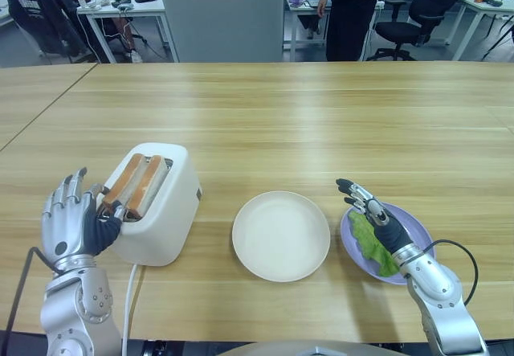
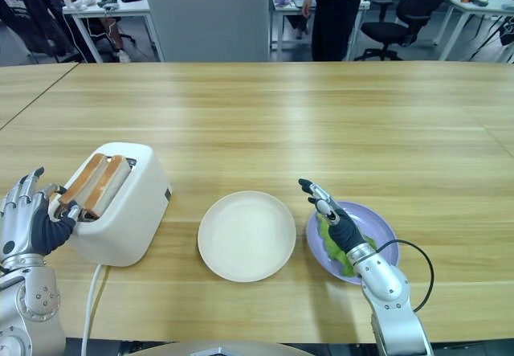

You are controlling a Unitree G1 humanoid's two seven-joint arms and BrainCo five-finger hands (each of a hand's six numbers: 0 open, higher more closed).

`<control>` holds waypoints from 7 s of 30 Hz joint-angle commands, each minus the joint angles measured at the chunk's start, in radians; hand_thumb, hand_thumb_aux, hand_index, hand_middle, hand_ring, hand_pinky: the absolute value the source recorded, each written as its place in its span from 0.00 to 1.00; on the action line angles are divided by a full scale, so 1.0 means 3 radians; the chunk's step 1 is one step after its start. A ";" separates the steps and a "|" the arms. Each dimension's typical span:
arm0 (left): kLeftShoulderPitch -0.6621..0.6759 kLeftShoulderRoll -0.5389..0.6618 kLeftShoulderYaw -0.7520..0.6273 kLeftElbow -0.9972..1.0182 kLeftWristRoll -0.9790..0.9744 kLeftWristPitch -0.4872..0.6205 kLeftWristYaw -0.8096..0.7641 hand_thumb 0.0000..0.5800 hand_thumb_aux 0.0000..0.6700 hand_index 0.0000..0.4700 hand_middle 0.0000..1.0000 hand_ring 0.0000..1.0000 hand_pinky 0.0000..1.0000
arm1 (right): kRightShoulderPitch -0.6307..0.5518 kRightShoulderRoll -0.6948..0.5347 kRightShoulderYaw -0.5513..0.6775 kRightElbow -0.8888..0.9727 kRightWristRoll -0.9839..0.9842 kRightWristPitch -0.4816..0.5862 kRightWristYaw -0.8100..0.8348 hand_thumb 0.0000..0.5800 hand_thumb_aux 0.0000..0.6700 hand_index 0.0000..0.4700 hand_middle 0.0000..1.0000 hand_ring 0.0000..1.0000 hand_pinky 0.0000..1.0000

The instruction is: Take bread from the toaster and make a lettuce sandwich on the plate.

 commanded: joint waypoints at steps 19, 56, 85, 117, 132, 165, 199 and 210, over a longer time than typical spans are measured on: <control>-0.0893 -0.0413 0.0285 -0.0167 -0.0685 -0.0281 0.1225 1.00 1.00 0.98 1.00 1.00 1.00 | -0.0094 0.0024 0.0006 0.0269 -0.0046 -0.0129 -0.0035 0.00 0.00 0.00 0.00 0.00 0.00; -0.0581 -0.0775 -0.1932 0.0945 -0.2828 -0.0483 -0.0517 1.00 1.00 0.98 1.00 1.00 1.00 | -0.0648 0.0068 -0.0122 0.0187 0.0057 -0.0119 -0.0014 0.00 0.00 0.00 0.00 0.00 0.00; -0.1049 -0.0661 -0.1914 0.2236 -0.2051 -0.0903 0.0252 1.00 1.00 0.98 1.00 1.00 1.00 | -0.0661 0.0090 -0.0073 0.0352 0.0054 -0.0169 0.0069 0.00 0.00 0.00 0.00 0.00 0.00; -0.0401 -0.0674 -0.2131 0.0885 -0.0751 -0.0559 0.1038 0.00 0.00 0.00 0.00 0.00 0.00 | -0.1471 -0.1757 0.0044 0.2304 -0.1730 -0.2290 -0.0660 0.00 0.00 0.00 0.00 0.00 0.00; -0.0176 -0.0783 -0.1950 0.0952 -0.0847 -0.0645 0.1189 0.00 0.00 0.00 0.00 0.00 0.00 | -0.2690 -0.2565 0.2059 0.4413 -0.4892 -0.2554 -0.4662 0.00 0.00 0.00 0.00 0.00 0.00; -0.0268 -0.0832 -0.1827 0.1479 -0.1080 -0.0848 0.1353 0.00 0.00 0.00 0.00 0.00 0.00 | -0.3113 -0.1979 0.3481 0.5328 -0.5055 -0.1953 -0.5600 1.00 1.00 0.98 0.01 0.01 0.01; -0.0444 -0.0797 -0.1849 0.1784 -0.1122 -0.0971 0.1332 0.00 0.00 0.00 0.00 0.00 0.00 | -0.3126 -0.1978 0.1955 0.3694 -0.2987 -0.2970 -0.3793 1.00 1.00 0.98 0.00 0.00 0.00; -0.0487 -0.0776 -0.1865 0.1793 -0.1101 -0.0971 0.1341 0.00 0.00 0.00 0.00 0.00 0.00 | -0.2802 -0.1093 0.1832 0.3265 -0.2607 -0.2787 -0.2526 1.00 1.00 0.98 0.00 0.00 0.00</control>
